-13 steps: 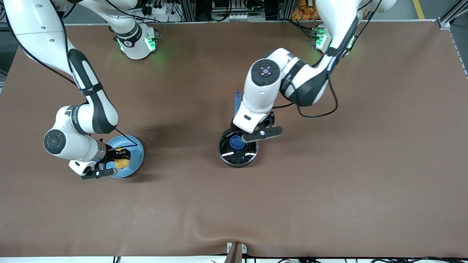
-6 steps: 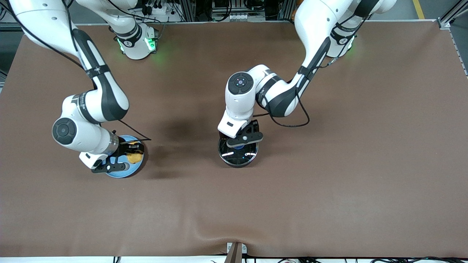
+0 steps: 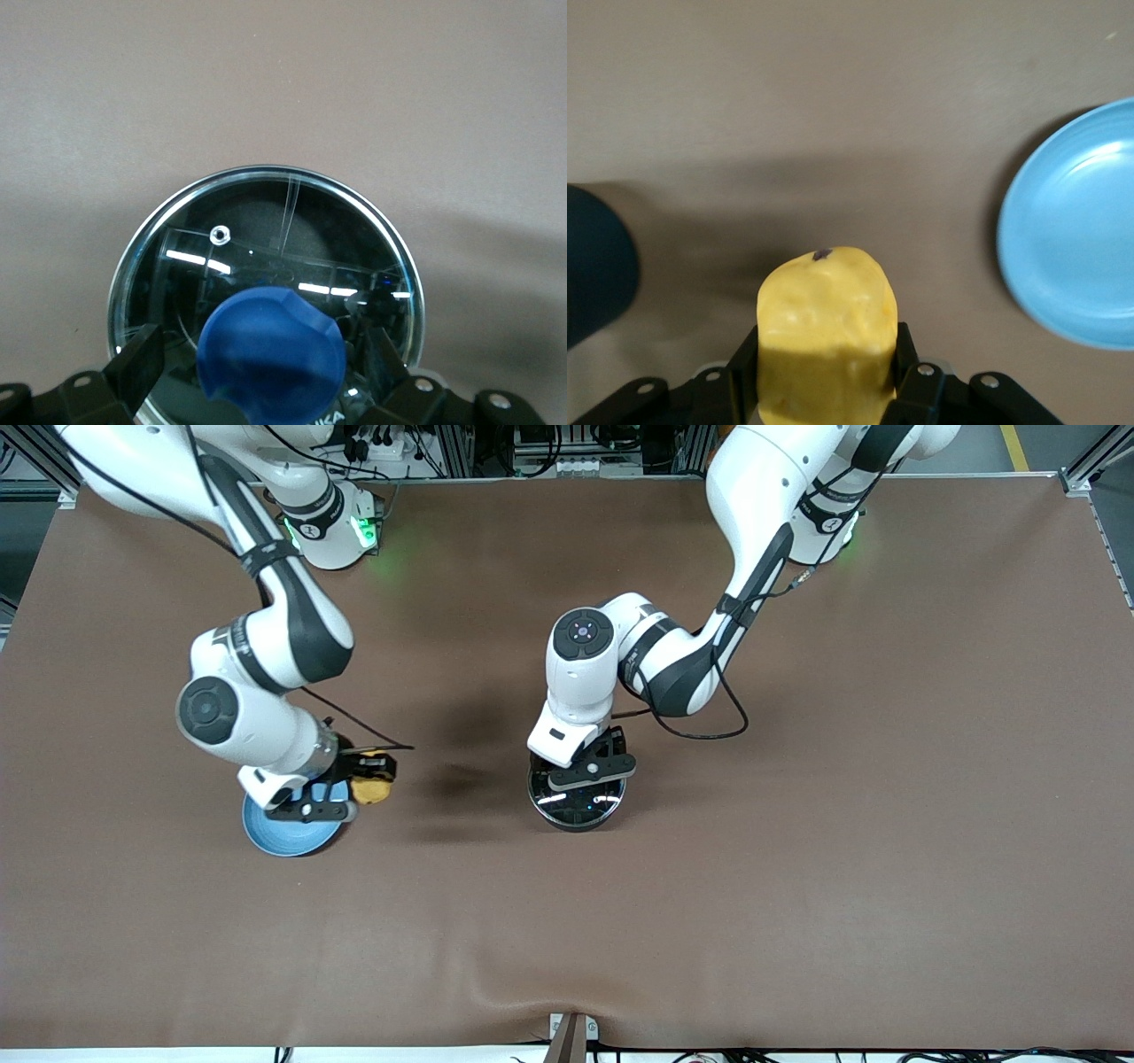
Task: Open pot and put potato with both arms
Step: 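Lift the lid off the pot while the right gripper carries potato over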
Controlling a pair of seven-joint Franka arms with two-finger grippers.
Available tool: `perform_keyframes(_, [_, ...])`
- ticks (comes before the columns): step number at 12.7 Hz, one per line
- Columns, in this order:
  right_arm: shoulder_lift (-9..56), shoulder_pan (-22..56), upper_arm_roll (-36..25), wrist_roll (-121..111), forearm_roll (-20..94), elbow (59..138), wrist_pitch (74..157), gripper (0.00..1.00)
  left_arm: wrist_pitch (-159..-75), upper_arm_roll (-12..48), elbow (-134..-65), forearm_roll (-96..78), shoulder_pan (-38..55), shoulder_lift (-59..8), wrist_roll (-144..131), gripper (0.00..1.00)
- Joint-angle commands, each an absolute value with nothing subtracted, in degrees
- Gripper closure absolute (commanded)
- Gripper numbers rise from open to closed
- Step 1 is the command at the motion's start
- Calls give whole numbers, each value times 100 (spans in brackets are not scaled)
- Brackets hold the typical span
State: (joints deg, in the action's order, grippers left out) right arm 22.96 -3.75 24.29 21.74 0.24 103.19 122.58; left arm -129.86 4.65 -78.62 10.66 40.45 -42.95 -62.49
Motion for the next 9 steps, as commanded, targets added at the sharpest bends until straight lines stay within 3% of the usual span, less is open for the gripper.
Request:
perform_keyframes(1, [2153,-326,2680,2758,105,10380,12252,86,-13034,387,-7699,1222,4122,-4412,-6390,0])
perform_keyframes(2, [2119,-273,2689,2847,105,10380,12261,86,-13034,395,-7699,1213,4122,-4412,-6520,45])
perform_keyframes(3, [2109,-246,2716,2882,105,10380,12278,86,-13034,387,-7708,1230,4122,-4403,-6695,98])
perform_keyframes(9, [2162,227,2795,3269,105,10178,12419,89,-12851,422,-7717,1161,4096,-3983,-6768,100])
